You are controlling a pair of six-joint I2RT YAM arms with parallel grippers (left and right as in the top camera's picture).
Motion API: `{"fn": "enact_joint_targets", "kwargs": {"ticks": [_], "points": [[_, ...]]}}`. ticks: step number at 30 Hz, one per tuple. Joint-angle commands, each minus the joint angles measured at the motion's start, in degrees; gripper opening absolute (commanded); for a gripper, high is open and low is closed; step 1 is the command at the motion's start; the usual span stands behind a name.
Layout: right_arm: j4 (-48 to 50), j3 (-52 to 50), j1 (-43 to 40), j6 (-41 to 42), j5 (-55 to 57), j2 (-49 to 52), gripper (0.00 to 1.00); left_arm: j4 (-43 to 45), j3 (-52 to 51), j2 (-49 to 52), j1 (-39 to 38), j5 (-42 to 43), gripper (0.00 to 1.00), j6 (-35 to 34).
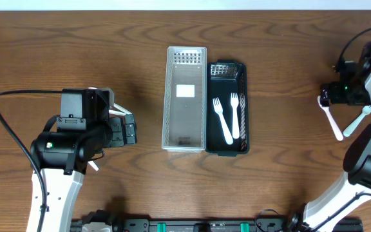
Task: Pack container
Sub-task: 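Move the right gripper to the white spoon and grasp it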
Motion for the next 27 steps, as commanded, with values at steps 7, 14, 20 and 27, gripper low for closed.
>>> {"fn": "enact_joint_targets", "kwargs": {"ticks": [7,14,20,27], "points": [[1.6,-0.3,0.2,-0.9,-0.7,5.3,0.96,-0.2,0.8,-0.2,0.3,-0.5,0.98,0.9],[2.3,-0.3,0.7,-0.9,-1.9,9.0,0.95,-0.2,0.8,-0.2,0.3,-0.5,0.98,0.9],[3.0,-0.3,1.6,-0.9,-1.9,10.6,0.93,-0.2,0.8,-0.2,0.3,-0.5,0.98,0.9],[3.1,-0.3,1.8,-0.2,-1.9,10.6,0.67,-0.2,0.8,-0.2,0.3,-0.5,0.98,0.9]]}}
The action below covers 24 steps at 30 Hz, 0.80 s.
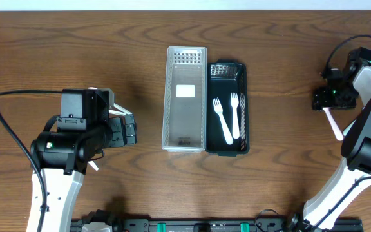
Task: Pack container
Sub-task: 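Move the right gripper to the white spoon and grasp it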
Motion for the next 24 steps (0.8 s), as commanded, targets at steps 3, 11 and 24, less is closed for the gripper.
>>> {"fn": "enact_joint_targets", "kwargs": {"ticks": [3,11,24], "points": [[0.1,-0.4,0.7,1.2,0.2,2.4,0.54,-0.1,0.8,-0.2,0.3,-0.5,0.98,0.9],[0.1,-0.4,0.7,1.3,0.2,2.4,0.42,-0.1,0.8,-0.2,0.3,-0.5,0.98,0.9],[1.1,-0.4,0.8,1.8,0.2,2.4,0.28,-0.1,0.8,-0.2,0.3,-0.5,0.98,0.9]]}}
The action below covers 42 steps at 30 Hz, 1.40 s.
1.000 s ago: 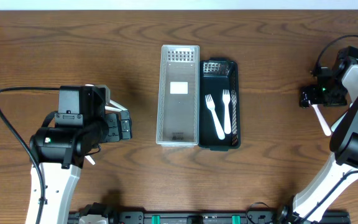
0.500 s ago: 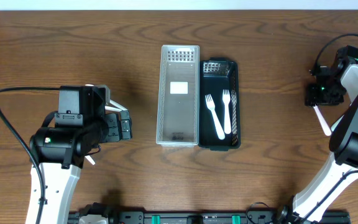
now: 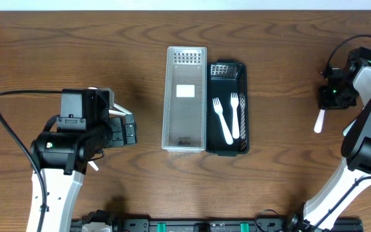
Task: Pack container
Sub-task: 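Move the right gripper to the white spoon and grasp it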
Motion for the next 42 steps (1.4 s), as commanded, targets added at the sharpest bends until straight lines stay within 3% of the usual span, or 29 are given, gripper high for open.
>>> {"fn": "enact_joint_targets", "kwargs": {"ticks": [1,15,18,21,23,25,34,42], "points": [[0.5,-0.4,0.8,0.8,0.0,2.3,0.28,-0.1,0.8,-0.2,0.3,-0.5,0.98,0.9],[0.7,-0.4,0.8,0.9,0.0,2.3,0.29,-0.1,0.8,-0.2,0.3,-0.5,0.98,0.9],[1.7,-0.4,0.8,3.8,0.0,2.3,0.33,-0.2,0.8,-0.2,0.3,-0.5,0.98,0.9],[3.6,-0.4,0.8,6.8,0.0,2.3,0.44,-0.3,0.8,-0.2,0.3,-0.5,0.98,0.9],[4.8,-0.4,0.8,8.4,0.0,2.3,0.65,-0.5,0.8,-0.2,0.3,-0.5,0.98,0.9],[6.0,-0.4,0.8,9.3,0.0,2.3,0.69,-0.8,0.8,-0.2,0.3,-0.5,0.98,0.9],[8.9,-0.4,1.1,15.3,0.0,2.3,0.65,-0.8,0.8,-0.2,0.3,-0.5,0.98,0.9],[8.9,-0.4,1.4,15.8,0.0,2.3,0.49,-1.2,0.8,-0.2,0.3,-0.5,0.98,0.9]]}}
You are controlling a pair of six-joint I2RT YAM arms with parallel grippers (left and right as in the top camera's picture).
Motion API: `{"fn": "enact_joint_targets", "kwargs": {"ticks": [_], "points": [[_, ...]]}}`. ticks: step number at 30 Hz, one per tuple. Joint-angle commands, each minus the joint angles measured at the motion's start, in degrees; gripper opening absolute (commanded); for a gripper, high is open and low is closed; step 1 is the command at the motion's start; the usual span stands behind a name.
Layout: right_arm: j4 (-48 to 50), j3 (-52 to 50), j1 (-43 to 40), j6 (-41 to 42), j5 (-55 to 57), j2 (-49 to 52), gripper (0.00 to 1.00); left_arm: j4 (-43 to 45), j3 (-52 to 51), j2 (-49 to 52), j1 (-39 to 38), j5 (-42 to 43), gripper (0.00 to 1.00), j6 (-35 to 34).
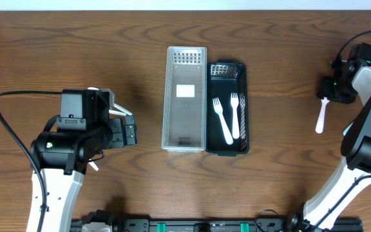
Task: Pack container
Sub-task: 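Move the right gripper to the white spoon and grasp it, then place the spoon into the green basket and withdraw right gripper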
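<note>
Two bins stand side by side mid-table. The clear bin (170,96) holds only a white label, and the black bin (243,77) holds two white forks (227,117). At the far right my right gripper (327,95) is shut on the top end of a white plastic utensil (320,119), which hangs toward the table's front. My left gripper (129,131) rests at the left, about a hand's width from the clear bin, open with nothing visible between its fingers.
A white piece (93,165) sticks out from under the left arm; I cannot tell what it is. A black cable (5,122) loops at the left. The right arm's body (366,161) covers the table's right edge.
The right gripper with the white utensil has shifted slightly toward the back of the table. The left arm, both bins and the two forks have not moved.
Two white utensils lay on the table at the far right beside the right gripper. The gripper then sat low over one utensil's end. Then the utensil hung from it, shifted left, and it is still held now. The left arm stayed still throughout.
</note>
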Motion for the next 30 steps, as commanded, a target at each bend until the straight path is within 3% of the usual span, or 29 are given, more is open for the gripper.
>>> {"fn": "enact_joint_targets", "kwargs": {"ticks": [1,6,15,20,26,28,30], "points": [[-0.2,-0.4,1.1,1.3,0.3,1.9,0.48,-0.5,0.8,-0.2,0.3,-0.5,0.98,0.9],[-0.6,-0.4,1.1,1.3,0.3,1.9,0.37,-0.6,0.8,-0.2,0.3,-0.5,0.98,0.9],[-0.8,-0.4,1.2,1.3,0.3,1.9,0.33,-0.6,0.8,-0.2,0.3,-0.5,0.98,0.9],[-1.1,-0.3,1.4,1.3,0.3,1.8,0.23,-0.6,0.8,-0.2,0.3,-0.5,0.98,0.9],[-7.7,3.1,3.3,1.3,1.2,-1.4,0.11,-0.6,0.8,-0.2,0.3,-0.5,0.98,0.9],[-10.9,5.7,4.8,1.9,1.2,-4.1,0.01,-0.6,0.8,-0.2,0.3,-0.5,0.98,0.9],[-13.7,8.1,6.4,3.0,1.2,-6.9,0.01,-0.6,0.8,-0.2,0.3,-0.5,0.98,0.9]]}}
